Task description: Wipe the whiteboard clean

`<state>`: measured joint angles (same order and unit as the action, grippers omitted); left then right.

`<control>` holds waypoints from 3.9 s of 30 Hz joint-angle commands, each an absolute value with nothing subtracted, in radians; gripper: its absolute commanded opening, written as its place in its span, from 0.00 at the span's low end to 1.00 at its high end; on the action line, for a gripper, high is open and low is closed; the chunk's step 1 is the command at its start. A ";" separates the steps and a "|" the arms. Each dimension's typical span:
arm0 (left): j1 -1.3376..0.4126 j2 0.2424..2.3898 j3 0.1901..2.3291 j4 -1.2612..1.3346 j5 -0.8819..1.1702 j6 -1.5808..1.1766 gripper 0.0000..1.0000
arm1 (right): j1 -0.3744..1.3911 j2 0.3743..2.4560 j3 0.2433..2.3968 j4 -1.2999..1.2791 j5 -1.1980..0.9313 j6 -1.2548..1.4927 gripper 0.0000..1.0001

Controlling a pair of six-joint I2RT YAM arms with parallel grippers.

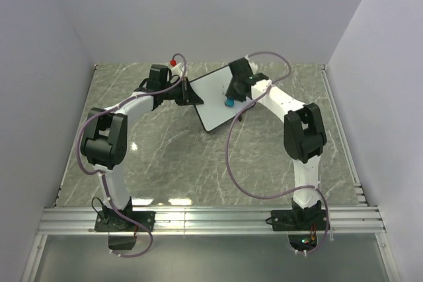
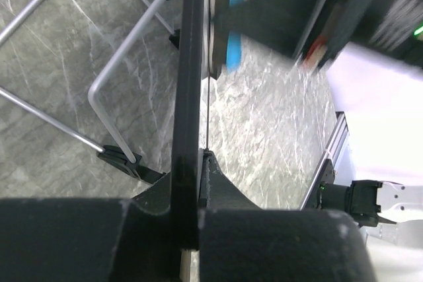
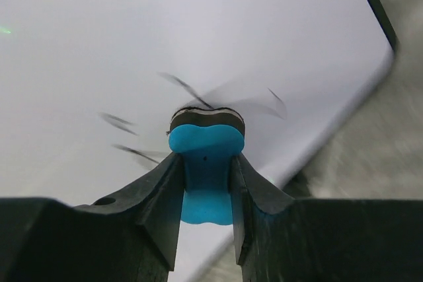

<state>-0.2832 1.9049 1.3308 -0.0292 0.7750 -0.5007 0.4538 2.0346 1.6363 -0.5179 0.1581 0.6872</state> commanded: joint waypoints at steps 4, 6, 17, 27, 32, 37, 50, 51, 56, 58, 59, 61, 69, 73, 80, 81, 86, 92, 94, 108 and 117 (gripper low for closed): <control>-0.325 1.894 1.325 -0.167 0.802 -0.476 0.00 | 0.477 2.144 1.931 -0.463 0.100 0.736 0.00; -0.325 1.891 1.324 -0.169 0.802 -0.474 0.00 | 0.476 2.157 1.957 -0.454 0.088 0.755 0.00; -0.325 1.890 1.342 -0.183 0.804 -0.459 0.00 | 0.463 2.024 1.547 -0.319 0.060 0.790 0.00; -0.325 1.884 1.333 -0.170 0.811 -0.451 0.00 | 0.451 1.947 1.367 -0.301 0.080 0.782 0.00; -0.325 1.884 1.333 -0.172 0.822 -0.445 0.00 | 0.451 2.005 1.555 -0.342 0.066 0.828 0.00; -0.325 1.882 1.336 -0.179 0.828 -0.440 0.00 | 0.449 2.071 1.764 -0.373 0.042 0.876 0.00; -0.327 1.856 1.330 -0.201 0.822 -0.420 0.00 | 0.451 2.063 1.660 -0.316 0.017 0.894 0.00; -0.327 1.855 1.330 -0.201 0.824 -0.419 0.00 | 0.451 2.045 1.613 -0.305 0.021 0.891 0.00; -0.327 1.850 1.324 -0.196 0.825 -0.420 0.00 | 0.448 1.941 1.354 -0.259 0.040 0.874 0.00; -0.327 1.848 1.321 -0.195 0.827 -0.422 0.00 | 0.443 1.922 1.312 -0.247 0.043 0.870 0.00; -0.327 1.848 1.321 -0.192 0.828 -0.423 0.00 | 0.442 1.913 1.298 -0.248 0.046 0.868 0.00; -0.327 1.848 1.321 -0.192 0.830 -0.425 0.00 | 0.439 1.910 1.302 -0.255 0.049 0.867 0.00; -0.330 1.853 1.322 -0.186 0.836 -0.431 0.00 | 0.430 1.989 1.572 -0.301 0.048 0.890 0.00; -0.337 1.855 1.330 -0.193 0.836 -0.430 0.00 | 0.428 2.083 1.779 -0.348 0.035 0.914 0.00; -0.337 1.848 1.333 -0.202 0.834 -0.416 0.00 | 0.434 2.145 1.826 -0.353 0.003 0.971 0.00; -0.337 1.847 1.332 -0.202 0.834 -0.416 0.00 | 0.436 2.138 1.803 -0.347 0.003 0.977 0.00; -0.336 1.838 1.327 -0.207 0.836 -0.410 0.00 | 0.431 2.045 1.551 -0.284 0.015 0.966 0.00; -0.336 1.836 1.324 -0.203 0.839 -0.410 0.00 | 0.416 1.934 1.289 -0.219 0.031 0.946 0.00; -0.337 1.836 1.321 -0.198 0.844 -0.413 0.00 | 0.408 1.927 1.266 -0.216 0.029 0.946 0.00; -0.337 1.842 1.312 -0.184 0.854 -0.420 0.00 | 0.387 2.126 1.808 -0.365 0.017 0.948 0.00; -0.337 1.841 1.318 -0.190 0.856 -0.422 0.00 | 0.391 2.123 1.769 -0.356 0.006 0.960 0.00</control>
<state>-0.3119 1.8912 1.3289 -0.1566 0.7929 -0.4587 0.3740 2.1330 1.8183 -0.3470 0.0174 0.9527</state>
